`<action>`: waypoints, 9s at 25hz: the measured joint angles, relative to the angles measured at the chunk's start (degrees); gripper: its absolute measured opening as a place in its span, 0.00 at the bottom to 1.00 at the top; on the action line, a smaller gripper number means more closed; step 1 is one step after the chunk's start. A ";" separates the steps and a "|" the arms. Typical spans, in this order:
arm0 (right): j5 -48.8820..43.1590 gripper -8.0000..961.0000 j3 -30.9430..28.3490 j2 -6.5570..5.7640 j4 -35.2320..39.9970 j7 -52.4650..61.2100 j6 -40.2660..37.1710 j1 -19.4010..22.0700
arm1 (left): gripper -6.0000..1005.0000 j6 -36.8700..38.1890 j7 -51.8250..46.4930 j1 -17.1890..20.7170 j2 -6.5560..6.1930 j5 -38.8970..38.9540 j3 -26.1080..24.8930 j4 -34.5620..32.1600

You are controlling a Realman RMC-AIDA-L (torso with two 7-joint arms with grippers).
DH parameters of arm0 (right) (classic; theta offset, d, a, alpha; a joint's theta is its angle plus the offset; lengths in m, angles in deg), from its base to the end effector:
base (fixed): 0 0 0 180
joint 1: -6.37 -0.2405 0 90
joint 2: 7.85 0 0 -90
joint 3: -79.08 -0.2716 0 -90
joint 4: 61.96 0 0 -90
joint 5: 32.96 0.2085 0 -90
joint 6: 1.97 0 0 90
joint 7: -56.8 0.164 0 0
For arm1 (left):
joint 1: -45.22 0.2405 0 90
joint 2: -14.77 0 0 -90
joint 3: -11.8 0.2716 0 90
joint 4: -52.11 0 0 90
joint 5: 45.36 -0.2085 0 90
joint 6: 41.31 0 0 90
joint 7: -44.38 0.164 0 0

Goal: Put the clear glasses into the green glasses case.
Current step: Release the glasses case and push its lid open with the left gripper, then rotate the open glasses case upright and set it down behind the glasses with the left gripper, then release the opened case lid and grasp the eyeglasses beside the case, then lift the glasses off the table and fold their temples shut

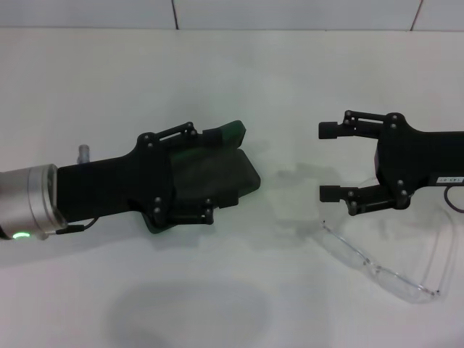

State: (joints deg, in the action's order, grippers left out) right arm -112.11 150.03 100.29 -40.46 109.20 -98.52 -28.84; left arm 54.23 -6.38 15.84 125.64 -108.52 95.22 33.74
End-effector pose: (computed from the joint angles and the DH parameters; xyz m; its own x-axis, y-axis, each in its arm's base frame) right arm 0.2254 0.3364 -0.0088 0.7886 0.0769 -0.6101 -0.0063 -0.9911 -0.1331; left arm -0.2390 0.3027 -0.0343 0.7042 0.0420 0.7087 0.1557 -0.9831 -0.0965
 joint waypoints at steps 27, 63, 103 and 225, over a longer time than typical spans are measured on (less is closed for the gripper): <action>-0.03 0.91 -2.40 -0.22 4.40 -0.93 -0.77 5.01 | 0.87 -20.57 -23.38 2.73 -0.47 -15.48 -7.89 -17.65; -3.05 0.91 -2.08 0.62 6.74 -0.98 -0.56 4.63 | 0.52 -29.53 -41.93 0.97 7.03 -50.49 -13.15 -32.89; -14.28 0.90 -1.39 4.00 7.24 -4.82 -3.56 4.23 | 0.26 -27.80 -23.80 -17.08 8.69 -52.62 -11.13 -22.97; -62.99 0.15 28.00 7.74 60.11 94.03 -0.98 -0.10 | 0.87 -8.34 18.77 11.70 9.10 12.41 -13.63 2.91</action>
State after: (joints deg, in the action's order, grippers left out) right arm -175.10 178.03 108.03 19.65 203.23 -99.50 -28.94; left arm 45.89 12.39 27.54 134.74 -96.11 81.59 36.65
